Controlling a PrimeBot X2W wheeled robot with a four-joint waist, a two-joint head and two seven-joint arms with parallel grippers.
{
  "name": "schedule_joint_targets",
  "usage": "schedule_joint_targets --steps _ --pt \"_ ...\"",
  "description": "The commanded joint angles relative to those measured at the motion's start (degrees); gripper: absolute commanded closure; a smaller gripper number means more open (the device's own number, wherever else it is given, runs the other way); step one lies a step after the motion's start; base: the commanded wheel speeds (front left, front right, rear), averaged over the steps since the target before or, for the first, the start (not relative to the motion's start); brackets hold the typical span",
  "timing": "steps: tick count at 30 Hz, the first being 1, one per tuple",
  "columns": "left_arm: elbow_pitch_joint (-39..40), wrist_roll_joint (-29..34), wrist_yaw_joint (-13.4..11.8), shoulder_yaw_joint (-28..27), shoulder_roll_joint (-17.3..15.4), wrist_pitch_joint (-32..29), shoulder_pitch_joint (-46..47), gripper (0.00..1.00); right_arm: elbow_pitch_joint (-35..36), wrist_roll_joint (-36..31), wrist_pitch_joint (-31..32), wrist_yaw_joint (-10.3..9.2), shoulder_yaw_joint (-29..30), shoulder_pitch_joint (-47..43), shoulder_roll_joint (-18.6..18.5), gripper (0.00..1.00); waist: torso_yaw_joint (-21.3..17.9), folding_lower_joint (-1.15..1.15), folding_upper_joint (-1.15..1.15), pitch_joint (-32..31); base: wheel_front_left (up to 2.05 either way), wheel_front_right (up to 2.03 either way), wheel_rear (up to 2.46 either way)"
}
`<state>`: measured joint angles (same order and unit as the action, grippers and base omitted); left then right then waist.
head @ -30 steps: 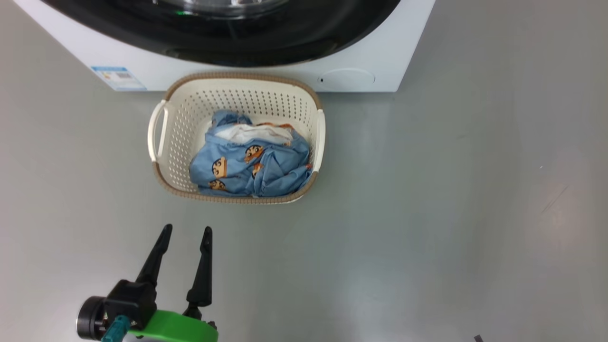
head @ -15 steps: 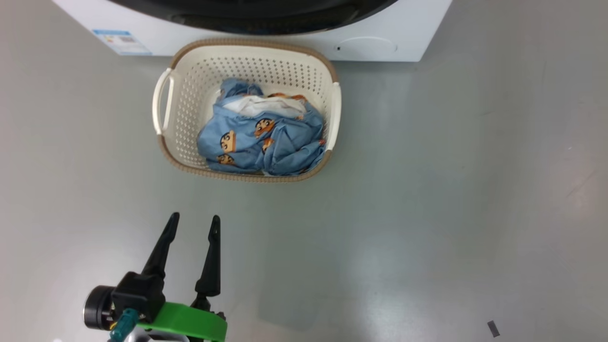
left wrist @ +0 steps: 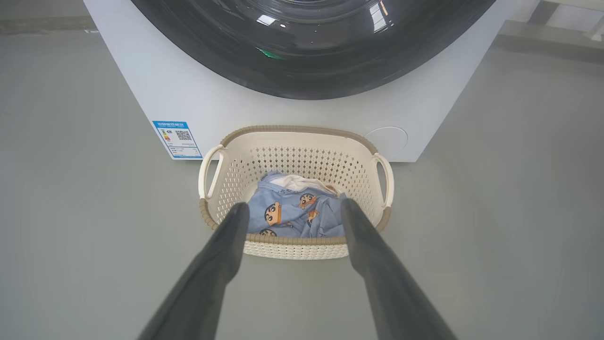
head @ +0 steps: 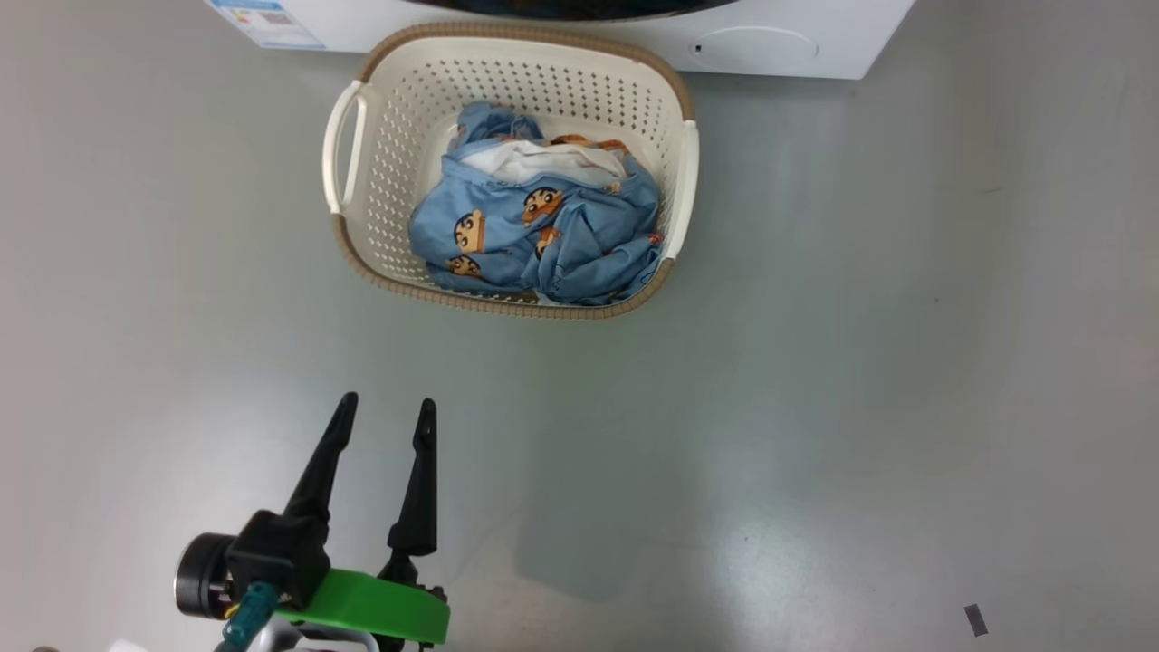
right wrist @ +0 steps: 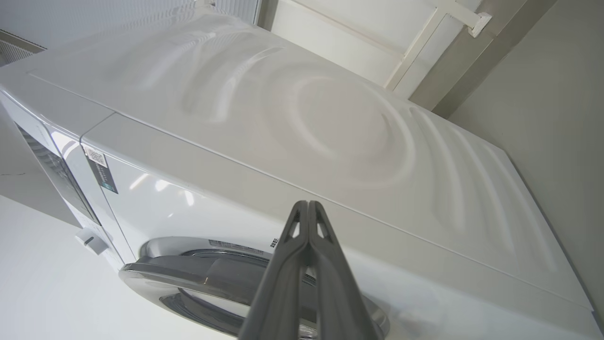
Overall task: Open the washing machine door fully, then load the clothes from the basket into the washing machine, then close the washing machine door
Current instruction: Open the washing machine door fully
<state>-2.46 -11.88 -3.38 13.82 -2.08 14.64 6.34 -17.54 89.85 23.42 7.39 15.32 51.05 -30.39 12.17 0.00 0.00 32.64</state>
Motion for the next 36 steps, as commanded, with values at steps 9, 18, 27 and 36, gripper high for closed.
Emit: schedule_joint_targets --steps 9,18,27,36 --pt "1.46 -1.19 -1.33 -0.08 -0.79 0.36 0.76 0.0 2.47 -1.53 1.5 0.1 -5.2 3.37 -0.49 1.0 2.29 0.0 0.0 0.66 0.0 0.0 0.0" --pt "1.04 -1.87 -1.2 1.45 -0.79 0.36 0.76 0.0 2.04 -2.22 0.94 0.1 -9.18 5.89 -1.12 1.0 5.15 0.0 0.0 -0.07 0.0 0.0 0.0" --pt "1.44 -2.75 -1.4 2.7 -0.79 0.36 -0.63 0.0 2.53 -2.04 0.27 0.1 -11.75 7.36 -2.08 1.0 7.76 0.0 0.0 0.38 0.0 0.0 0.0" --pt "2.59 -3.57 -2.5 3.93 -0.79 0.36 -1.55 0.0 3.24 -1.77 0.21 0.1 -14.14 9.65 -2.81 1.0 8.92 0.0 0.0 2.75 0.0 0.0 0.0"
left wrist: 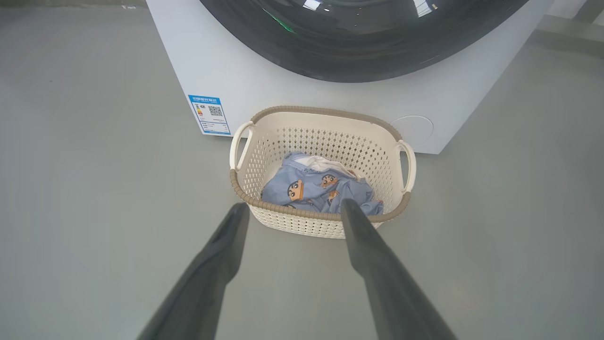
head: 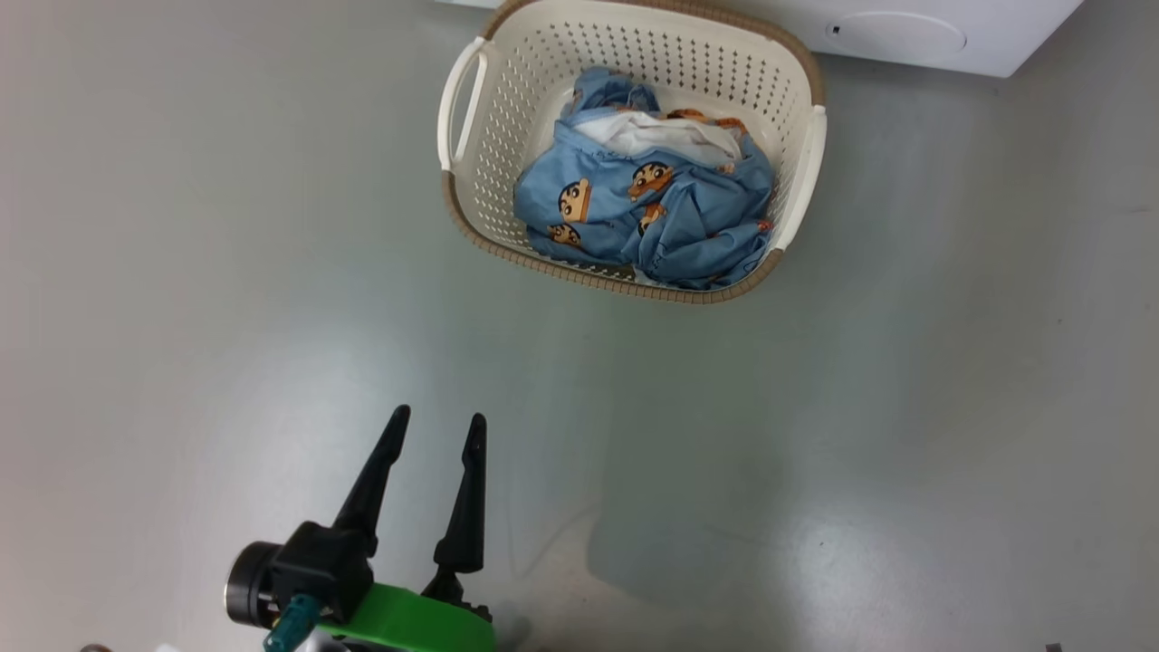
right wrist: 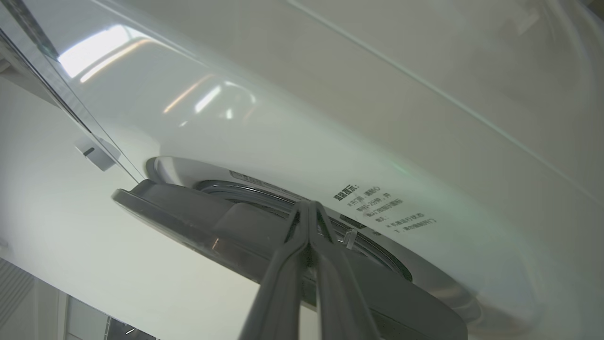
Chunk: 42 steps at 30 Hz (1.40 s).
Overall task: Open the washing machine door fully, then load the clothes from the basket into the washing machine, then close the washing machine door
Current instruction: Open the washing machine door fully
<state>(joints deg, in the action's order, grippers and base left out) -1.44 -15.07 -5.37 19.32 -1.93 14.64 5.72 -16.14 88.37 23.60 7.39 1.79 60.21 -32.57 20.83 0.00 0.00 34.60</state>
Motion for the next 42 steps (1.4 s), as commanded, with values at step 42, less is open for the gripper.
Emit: schedule_joint_targets --steps 42 --pt "4.73 -2.5 -3.71 0.68 -0.95 0.36 -3.05 0.0 2.75 0.51 0.71 0.1 -6.69 6.92 -3.31 1.0 3.71 0.0 0.0 5.02 0.0 0.0 0.0"
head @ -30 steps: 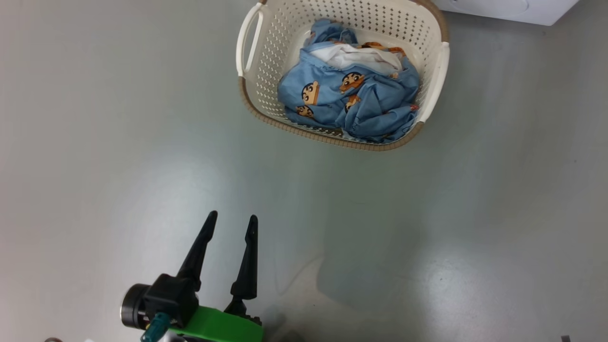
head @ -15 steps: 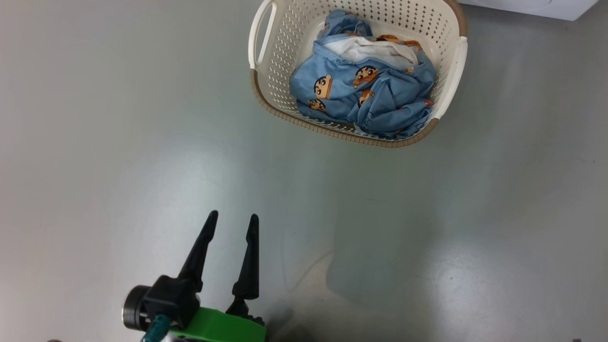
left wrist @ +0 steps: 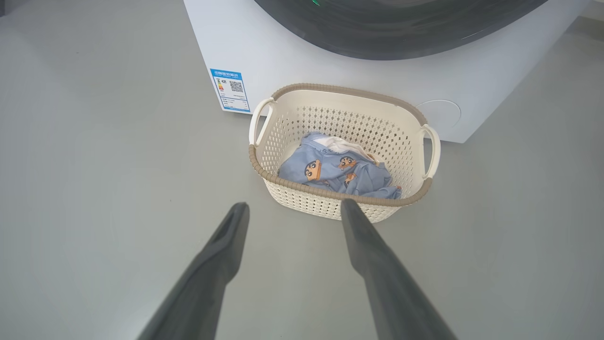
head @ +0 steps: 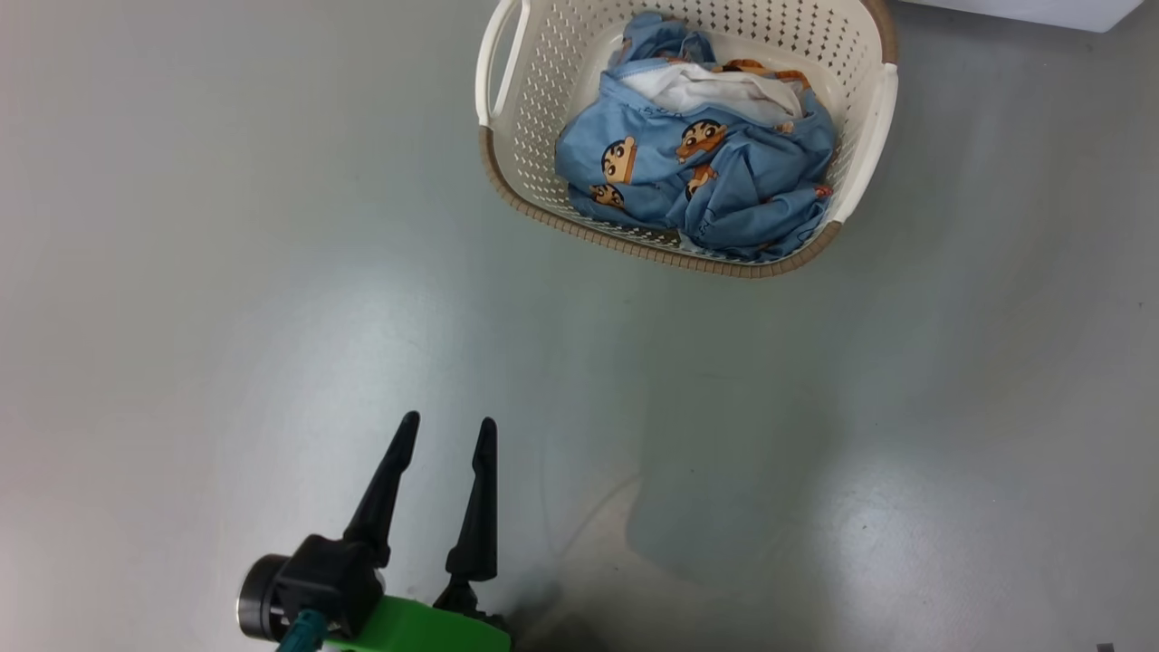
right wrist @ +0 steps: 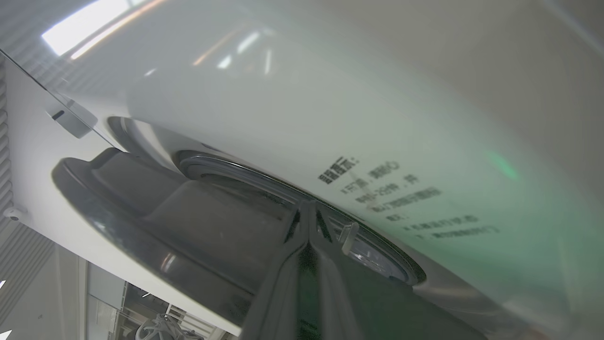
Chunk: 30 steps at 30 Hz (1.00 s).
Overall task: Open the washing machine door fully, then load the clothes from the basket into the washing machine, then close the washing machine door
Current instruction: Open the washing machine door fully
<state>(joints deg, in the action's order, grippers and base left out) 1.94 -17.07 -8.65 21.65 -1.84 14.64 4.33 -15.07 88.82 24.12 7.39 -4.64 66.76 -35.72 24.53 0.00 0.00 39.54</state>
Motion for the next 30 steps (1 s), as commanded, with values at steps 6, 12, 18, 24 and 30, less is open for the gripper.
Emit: schedule_joint_targets --steps 6,12,18,24,30 --pt "1.78 -0.78 -1.03 -1.3 -1.04 0.36 -1.76 0.0 1.53 0.06 0.13 0.1 -1.24 1.41 0.07 1.0 -0.03 0.0 0.0 0.96 0.0 0.0 0.0" --pt "1.88 -1.01 -1.46 -0.67 -1.04 0.36 -1.53 0.0 1.37 0.09 0.48 0.1 -2.22 2.34 -0.06 1.0 0.04 0.0 0.0 1.43 0.0 0.0 0.0" --pt "1.57 -1.04 -1.51 -0.38 -1.04 0.36 -1.34 0.0 1.38 0.05 0.76 0.1 -3.24 2.78 -0.01 1.0 0.27 0.0 0.0 1.26 0.0 0.0 0.0" --pt "1.34 -1.13 -1.46 -0.63 -1.04 0.36 -1.29 0.0 1.46 0.59 1.53 0.1 -4.29 3.21 0.35 1.0 0.44 0.0 0.0 1.01 0.0 0.0 0.0" --pt "1.29 -1.29 -1.28 -0.83 -1.04 0.36 -1.04 0.0 1.51 1.52 3.22 0.1 -4.84 3.23 0.31 1.0 0.42 0.0 0.0 1.0 0.0 0.0 0.0"
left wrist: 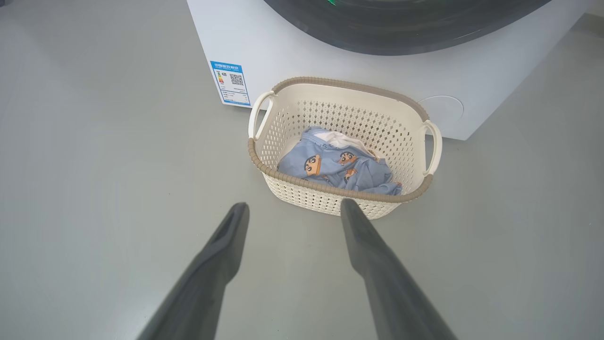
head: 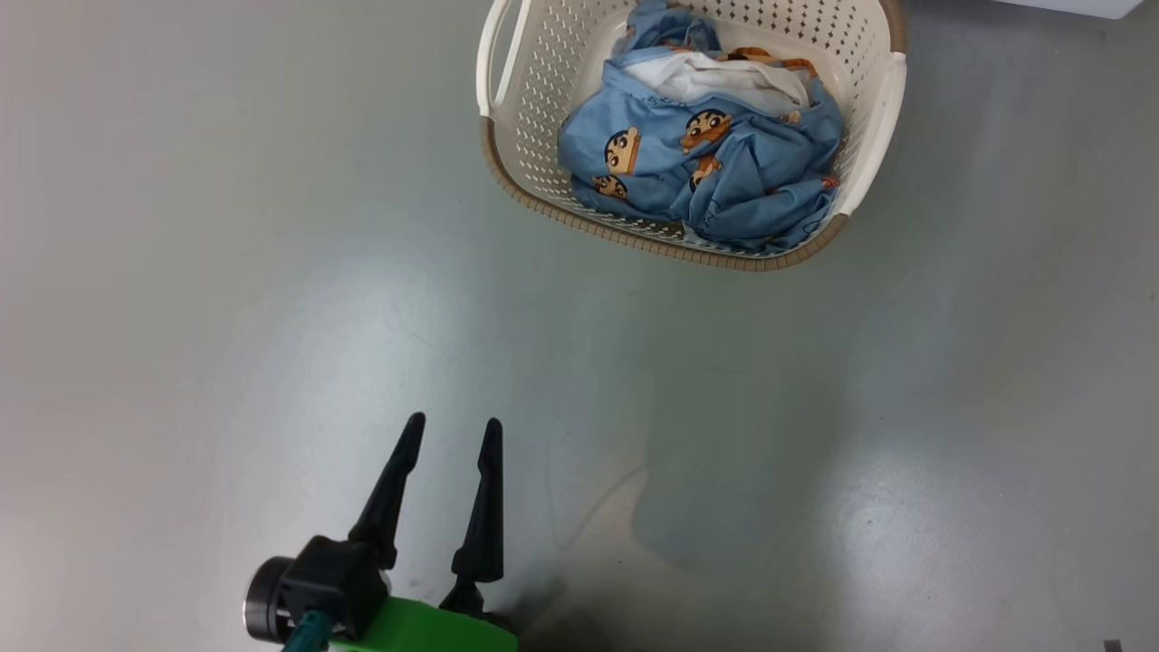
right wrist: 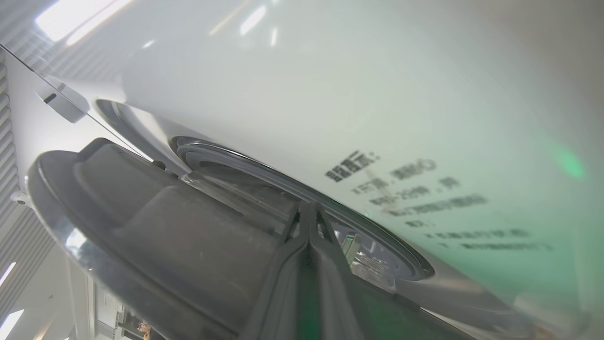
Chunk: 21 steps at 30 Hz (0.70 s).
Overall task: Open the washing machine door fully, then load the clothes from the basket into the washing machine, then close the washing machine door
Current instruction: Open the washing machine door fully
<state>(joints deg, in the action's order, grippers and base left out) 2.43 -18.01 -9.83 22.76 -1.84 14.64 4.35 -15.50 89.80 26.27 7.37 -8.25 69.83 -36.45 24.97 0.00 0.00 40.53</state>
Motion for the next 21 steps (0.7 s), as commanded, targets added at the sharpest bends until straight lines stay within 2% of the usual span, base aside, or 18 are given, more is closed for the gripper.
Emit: schedule_joint_targets --steps 1,21 --pt "0.81 -0.35 -0.09 -1.98 -1.04 0.36 -0.98 0.0 1.95 0.73 1.39 0.12 -1.24 0.14 1.02 1.0 -0.06 0.0 0.0 0.03 0.0 0.0 0.0" --pt "0.42 -0.45 0.02 -1.96 -1.04 0.36 0.28 0.0 3.03 1.69 7.07 0.12 -0.93 -0.67 1.54 1.0 -0.85 0.0 0.0 0.55 0.0 0.0 0.0"
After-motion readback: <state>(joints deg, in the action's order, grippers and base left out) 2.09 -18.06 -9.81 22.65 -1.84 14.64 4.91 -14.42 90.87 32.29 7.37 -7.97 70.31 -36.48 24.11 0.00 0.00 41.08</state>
